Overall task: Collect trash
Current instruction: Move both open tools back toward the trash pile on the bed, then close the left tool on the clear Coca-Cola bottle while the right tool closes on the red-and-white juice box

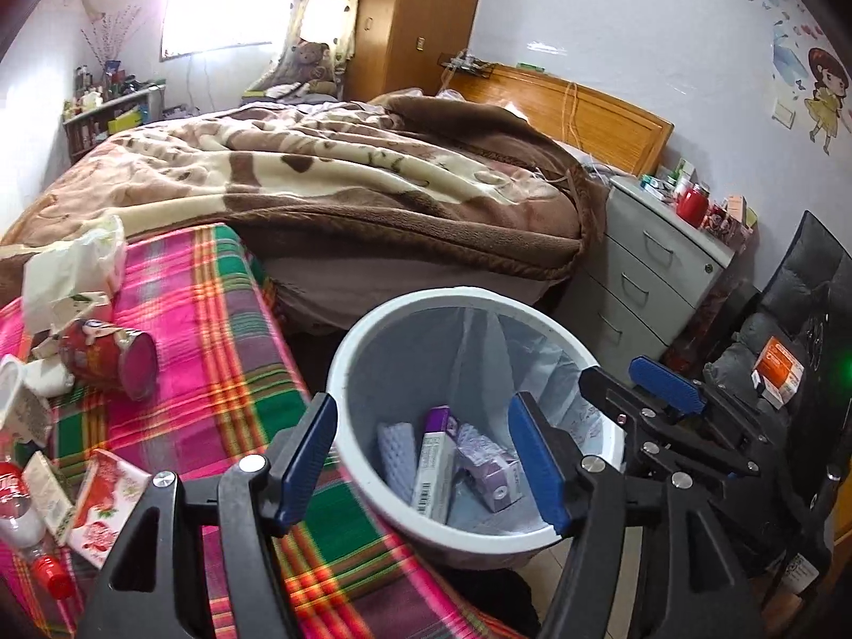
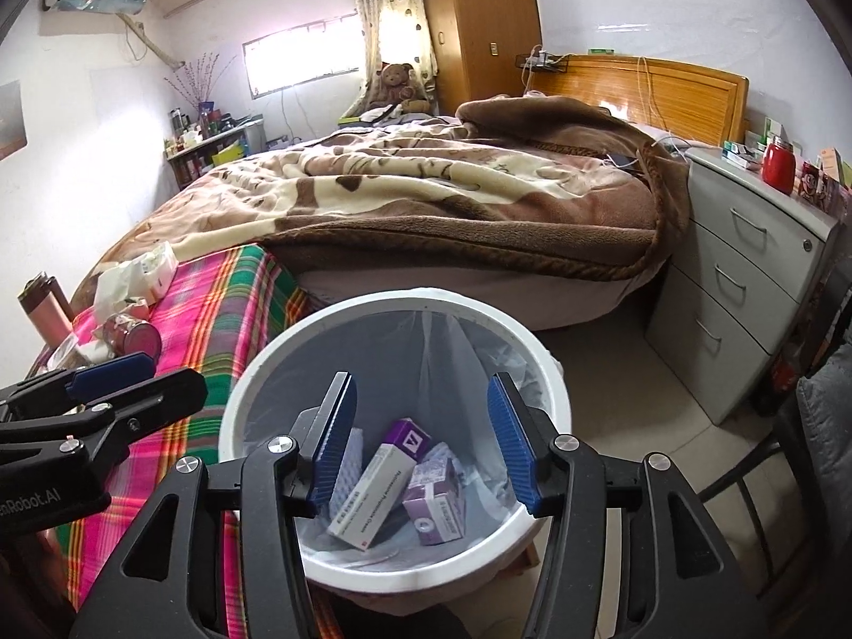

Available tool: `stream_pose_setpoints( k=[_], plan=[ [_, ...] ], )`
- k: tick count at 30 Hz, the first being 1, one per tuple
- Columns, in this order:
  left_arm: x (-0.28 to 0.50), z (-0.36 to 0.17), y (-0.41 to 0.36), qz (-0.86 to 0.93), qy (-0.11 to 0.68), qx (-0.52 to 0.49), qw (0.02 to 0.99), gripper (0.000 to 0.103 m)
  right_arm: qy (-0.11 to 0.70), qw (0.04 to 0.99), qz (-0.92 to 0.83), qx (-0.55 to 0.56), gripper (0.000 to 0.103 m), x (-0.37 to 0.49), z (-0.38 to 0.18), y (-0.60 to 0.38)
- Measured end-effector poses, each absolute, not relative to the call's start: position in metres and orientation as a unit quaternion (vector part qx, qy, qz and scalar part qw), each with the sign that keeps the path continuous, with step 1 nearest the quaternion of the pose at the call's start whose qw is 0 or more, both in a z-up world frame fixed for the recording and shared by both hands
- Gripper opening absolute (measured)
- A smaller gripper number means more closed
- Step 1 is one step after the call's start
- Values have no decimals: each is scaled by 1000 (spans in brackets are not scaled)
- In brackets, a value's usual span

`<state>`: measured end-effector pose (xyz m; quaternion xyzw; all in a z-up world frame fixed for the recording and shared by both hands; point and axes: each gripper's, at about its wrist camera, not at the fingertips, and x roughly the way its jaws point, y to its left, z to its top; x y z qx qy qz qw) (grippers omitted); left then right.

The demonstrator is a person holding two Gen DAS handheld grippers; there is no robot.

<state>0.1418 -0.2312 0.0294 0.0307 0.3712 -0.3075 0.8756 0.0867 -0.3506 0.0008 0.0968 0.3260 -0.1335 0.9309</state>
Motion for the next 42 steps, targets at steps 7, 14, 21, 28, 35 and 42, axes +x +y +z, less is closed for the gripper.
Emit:
stream_pose_setpoints(
  k=[7, 14, 21, 28, 35, 42],
  plan=[
    [135, 35, -200, -280, 355, 27, 892, 70, 314, 938, -116, 93, 57, 87, 8, -332],
    [133, 38, -170, -255, 347, 22, 902, 71, 306, 943, -96, 88, 59, 89, 12, -311],
    [133, 32, -132, -227, 350, 1, 909, 72, 305, 945, -72, 90, 63, 95, 11, -289],
    [140, 27, -84, -180, 354, -23, 917, 76, 313, 945, -43, 86, 67, 105, 7, -259],
    [150, 14, -34, -126, 366, -52, 921, 78, 329, 941, -12, 82, 68, 119, 1, -231],
    [160, -1, 7, -88, 387, -78, 914, 80, 354, 931, 15, 88, 69, 132, -9, -206]
  ],
)
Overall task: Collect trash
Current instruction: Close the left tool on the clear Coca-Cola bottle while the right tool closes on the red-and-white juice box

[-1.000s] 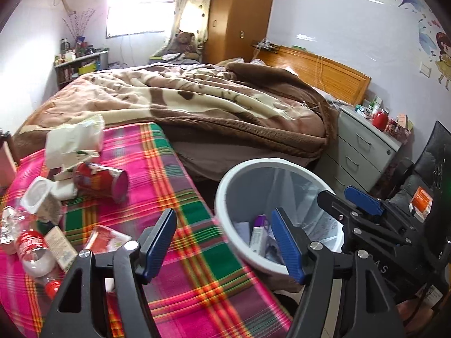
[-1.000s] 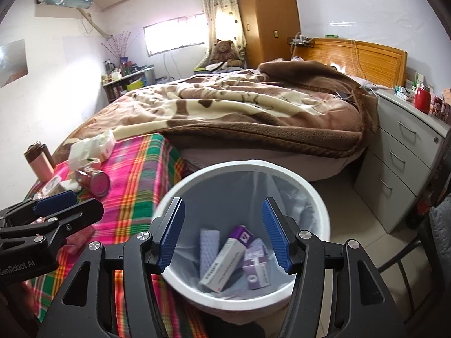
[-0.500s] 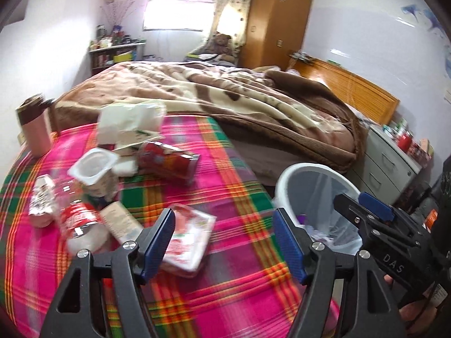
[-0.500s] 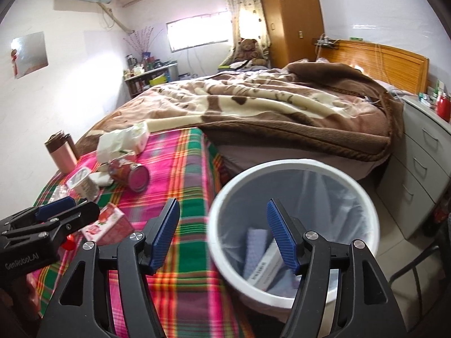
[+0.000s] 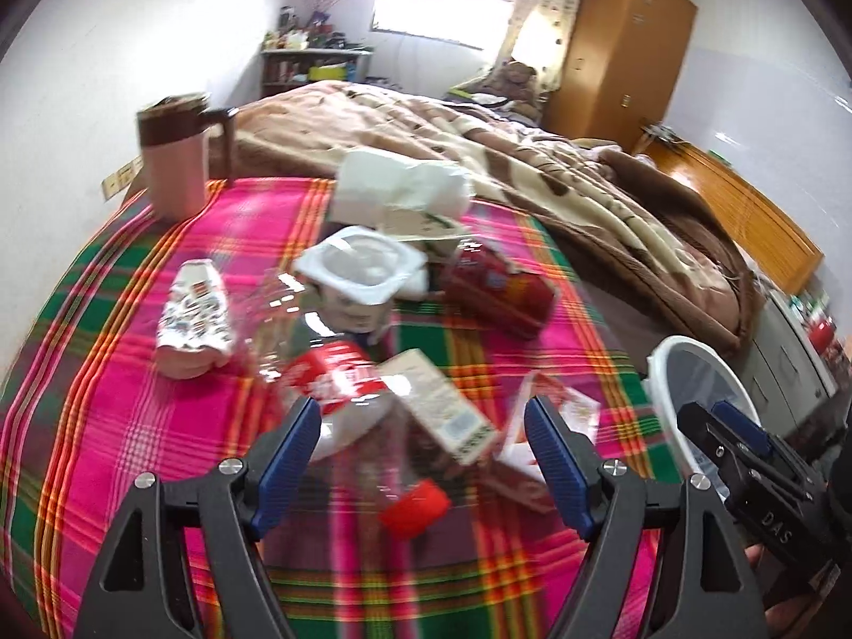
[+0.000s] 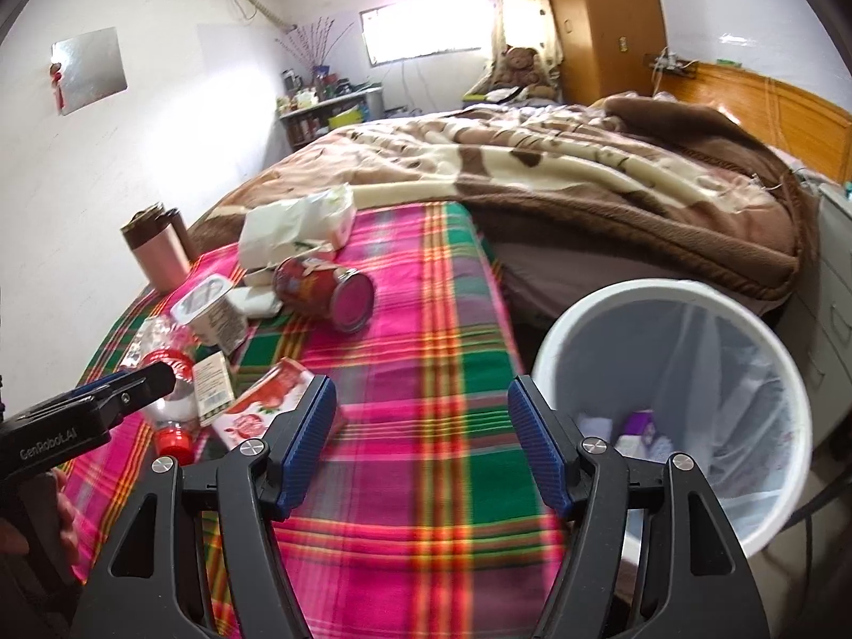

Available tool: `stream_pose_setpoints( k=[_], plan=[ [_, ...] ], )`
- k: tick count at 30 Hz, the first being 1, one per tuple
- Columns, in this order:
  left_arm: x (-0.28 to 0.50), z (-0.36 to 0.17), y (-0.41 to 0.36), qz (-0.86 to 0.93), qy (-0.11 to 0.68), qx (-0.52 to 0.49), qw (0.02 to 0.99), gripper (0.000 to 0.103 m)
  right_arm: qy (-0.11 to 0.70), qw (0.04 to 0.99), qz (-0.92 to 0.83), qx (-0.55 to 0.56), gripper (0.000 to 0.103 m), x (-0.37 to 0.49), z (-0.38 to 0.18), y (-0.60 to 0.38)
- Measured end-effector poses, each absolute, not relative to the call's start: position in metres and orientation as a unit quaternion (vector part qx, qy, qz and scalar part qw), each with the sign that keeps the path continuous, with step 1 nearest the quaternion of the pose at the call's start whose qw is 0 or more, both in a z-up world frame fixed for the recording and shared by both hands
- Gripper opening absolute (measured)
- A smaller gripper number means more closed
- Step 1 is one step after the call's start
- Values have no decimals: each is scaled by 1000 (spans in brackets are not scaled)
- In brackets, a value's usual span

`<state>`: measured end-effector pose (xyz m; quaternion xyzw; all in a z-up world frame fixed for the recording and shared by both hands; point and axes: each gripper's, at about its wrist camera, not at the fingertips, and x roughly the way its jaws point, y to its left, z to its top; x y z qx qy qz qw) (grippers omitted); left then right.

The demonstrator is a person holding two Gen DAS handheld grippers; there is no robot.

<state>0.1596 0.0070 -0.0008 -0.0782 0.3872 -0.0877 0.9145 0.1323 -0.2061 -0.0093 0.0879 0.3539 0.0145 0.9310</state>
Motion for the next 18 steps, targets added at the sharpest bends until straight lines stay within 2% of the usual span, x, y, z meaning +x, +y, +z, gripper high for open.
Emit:
stream_pose_setpoints(
  k=[4, 7, 18],
  plan=[
    [164, -7, 26, -67, 397, -88, 911, 80, 368, 925, 28, 87, 70, 141, -15, -192],
    [170, -11, 38, -57, 403, -97, 908, 81, 379, 921, 37, 82, 76, 146, -18, -182],
    [196, -25, 50, -73, 426, -116, 895, 83, 407, 910, 35, 67, 76, 161, -26, -154]
  ],
)
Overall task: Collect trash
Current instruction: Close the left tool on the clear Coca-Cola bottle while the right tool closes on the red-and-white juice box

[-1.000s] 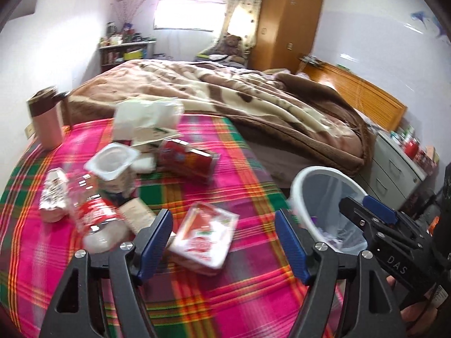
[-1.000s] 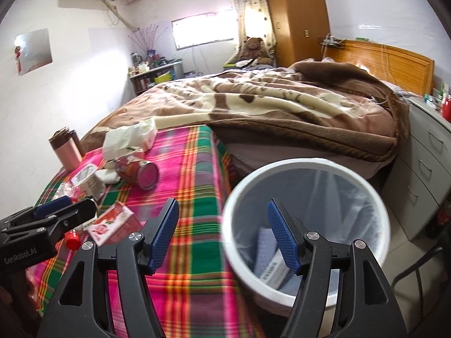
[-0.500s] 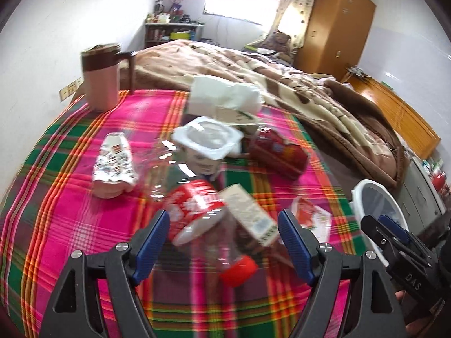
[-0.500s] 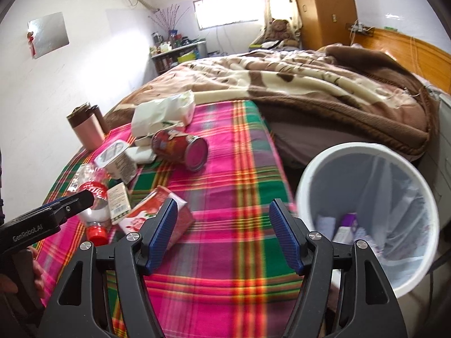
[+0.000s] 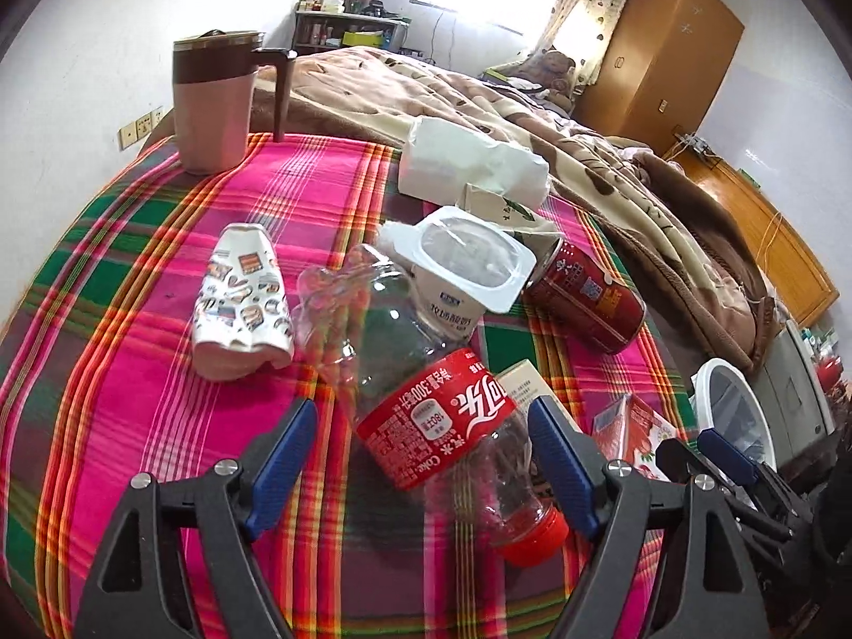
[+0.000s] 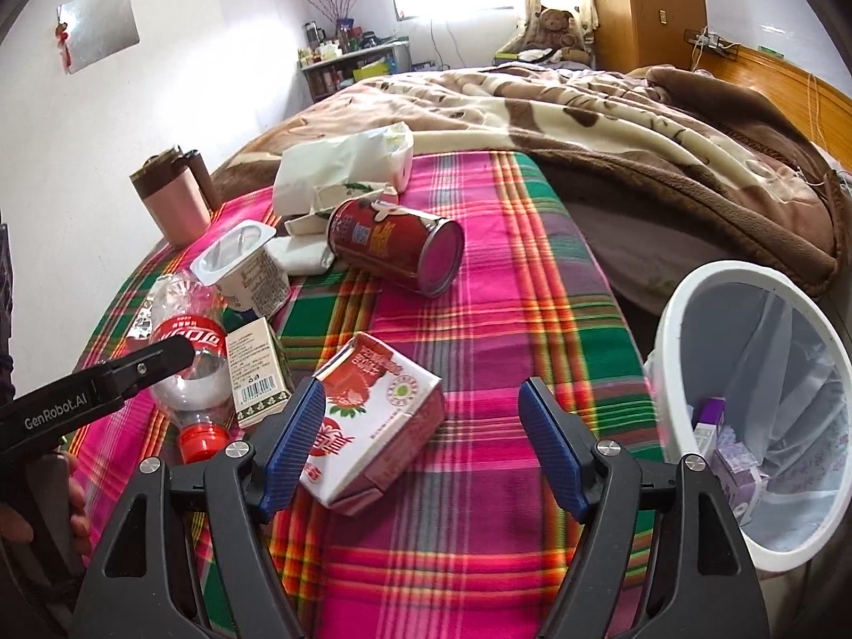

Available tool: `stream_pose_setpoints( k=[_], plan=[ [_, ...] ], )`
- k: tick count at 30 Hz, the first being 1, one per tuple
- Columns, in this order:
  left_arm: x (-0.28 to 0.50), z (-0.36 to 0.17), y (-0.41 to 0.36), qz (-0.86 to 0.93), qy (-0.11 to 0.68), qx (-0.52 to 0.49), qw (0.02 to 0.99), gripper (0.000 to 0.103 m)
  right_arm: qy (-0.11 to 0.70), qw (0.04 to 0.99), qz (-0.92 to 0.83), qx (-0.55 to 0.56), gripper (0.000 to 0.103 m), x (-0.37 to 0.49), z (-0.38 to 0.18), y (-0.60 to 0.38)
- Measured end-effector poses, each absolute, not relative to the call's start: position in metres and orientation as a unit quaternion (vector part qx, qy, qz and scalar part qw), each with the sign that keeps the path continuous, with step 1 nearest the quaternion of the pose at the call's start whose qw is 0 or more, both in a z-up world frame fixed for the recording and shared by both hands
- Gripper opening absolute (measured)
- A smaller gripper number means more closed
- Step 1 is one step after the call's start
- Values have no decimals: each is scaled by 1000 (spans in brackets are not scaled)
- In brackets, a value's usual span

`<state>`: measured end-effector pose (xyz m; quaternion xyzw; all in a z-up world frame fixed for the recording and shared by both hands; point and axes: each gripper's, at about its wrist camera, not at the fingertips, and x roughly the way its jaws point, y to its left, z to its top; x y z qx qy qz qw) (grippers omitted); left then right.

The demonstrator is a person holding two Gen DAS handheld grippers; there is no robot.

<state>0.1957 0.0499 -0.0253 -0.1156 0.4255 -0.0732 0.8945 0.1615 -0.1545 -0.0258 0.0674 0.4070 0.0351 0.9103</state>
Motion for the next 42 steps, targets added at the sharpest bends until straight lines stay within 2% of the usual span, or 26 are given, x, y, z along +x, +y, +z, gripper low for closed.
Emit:
stream_pose_setpoints(
  k=[13, 29, 42],
  plan=[
    [209, -42, 70, -92, 461, -113, 876, 83, 429, 900, 25, 68, 78, 164, -31, -136],
    [221, -32, 98, -117, 443, -125, 880, 83, 445, 895, -21, 40, 80, 172, -35, -111],
    [231, -40, 90, -94, 458, -111, 877, 83, 476, 875, -45, 74, 80, 164, -51, -152]
  ],
)
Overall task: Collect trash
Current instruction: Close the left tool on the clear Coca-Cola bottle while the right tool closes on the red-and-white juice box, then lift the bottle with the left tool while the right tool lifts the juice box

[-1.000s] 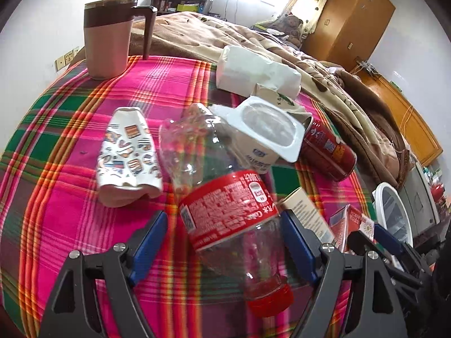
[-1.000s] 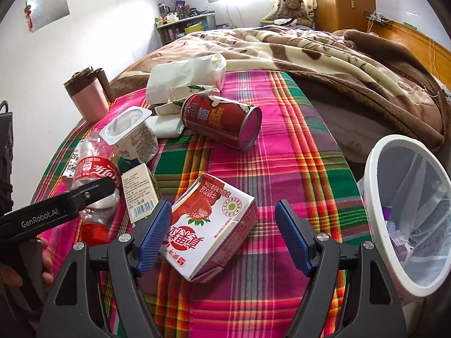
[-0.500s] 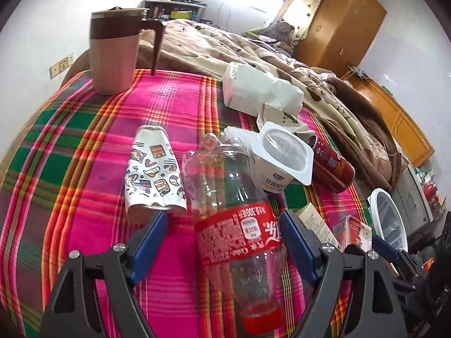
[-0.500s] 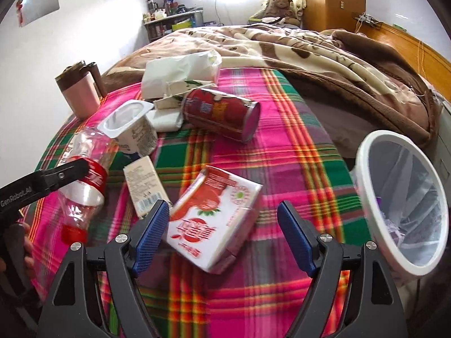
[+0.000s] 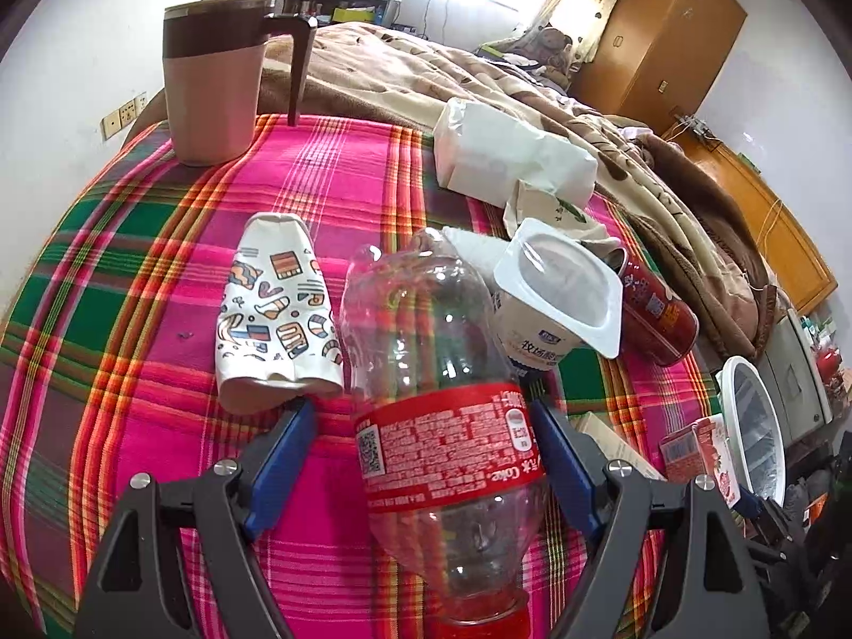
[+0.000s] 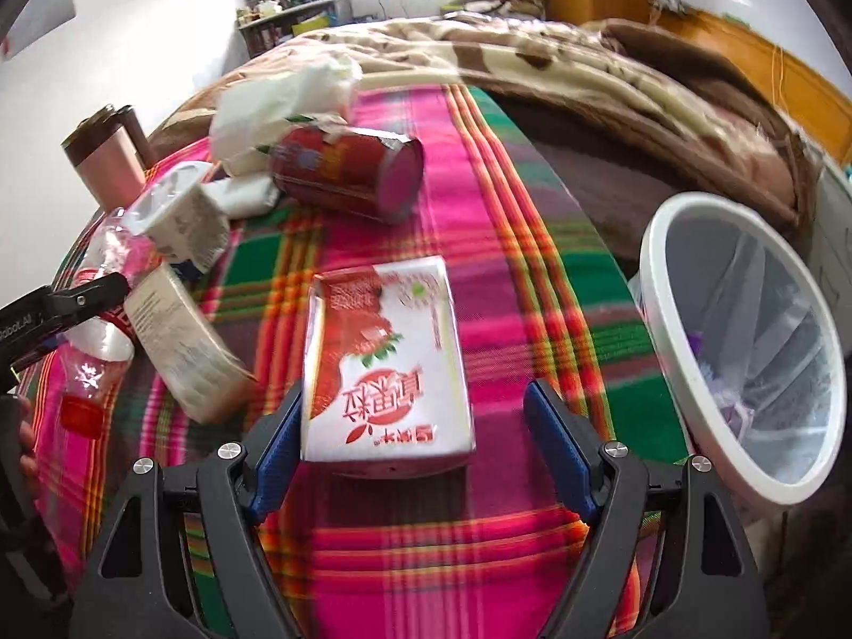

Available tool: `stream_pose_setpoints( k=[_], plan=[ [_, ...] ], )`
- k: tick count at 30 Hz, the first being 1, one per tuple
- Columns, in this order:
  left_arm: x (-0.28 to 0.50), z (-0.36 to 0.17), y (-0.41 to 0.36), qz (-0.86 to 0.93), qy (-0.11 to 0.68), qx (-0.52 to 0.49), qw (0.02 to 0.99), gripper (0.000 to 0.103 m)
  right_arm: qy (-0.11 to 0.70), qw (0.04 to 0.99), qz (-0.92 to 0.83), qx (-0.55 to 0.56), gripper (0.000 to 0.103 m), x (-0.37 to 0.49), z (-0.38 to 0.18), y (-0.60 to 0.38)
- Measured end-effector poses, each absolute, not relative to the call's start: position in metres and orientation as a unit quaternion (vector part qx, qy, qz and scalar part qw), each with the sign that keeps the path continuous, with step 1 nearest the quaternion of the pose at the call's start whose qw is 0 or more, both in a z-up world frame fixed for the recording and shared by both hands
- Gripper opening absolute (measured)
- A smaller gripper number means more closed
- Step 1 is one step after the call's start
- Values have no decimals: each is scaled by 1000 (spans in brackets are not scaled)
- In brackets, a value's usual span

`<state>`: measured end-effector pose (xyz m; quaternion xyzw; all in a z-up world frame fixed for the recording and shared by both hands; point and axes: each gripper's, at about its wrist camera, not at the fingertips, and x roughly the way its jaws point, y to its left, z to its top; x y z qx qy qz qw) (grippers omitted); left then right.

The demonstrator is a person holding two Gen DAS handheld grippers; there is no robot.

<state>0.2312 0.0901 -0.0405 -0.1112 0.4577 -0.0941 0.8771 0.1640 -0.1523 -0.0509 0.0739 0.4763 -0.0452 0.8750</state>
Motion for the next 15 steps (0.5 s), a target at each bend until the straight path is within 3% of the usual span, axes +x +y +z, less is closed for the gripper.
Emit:
stream_pose_setpoints(
  k=[6, 10, 12, 13, 15],
  plan=[
    [234, -42, 87, -86, 460, -107, 877, 82, 462, 886, -29, 37, 80, 165, -48, -146],
    [235, -43, 85, -85, 460, -108, 877, 71, 460, 886, -19, 49, 79, 165, -48, -149],
    [235, -43, 84, -88, 458, -107, 878, 69, 458, 887, -18, 53, 70, 165, -48, -152],
    [235, -43, 84, -87, 459, -109, 878, 69, 457, 887, -18, 56, 61, 164, -48, -153],
    [233, -42, 85, -84, 457, -112, 878, 68, 455, 888, -19, 58, 59, 162, -48, -155]
  ],
)
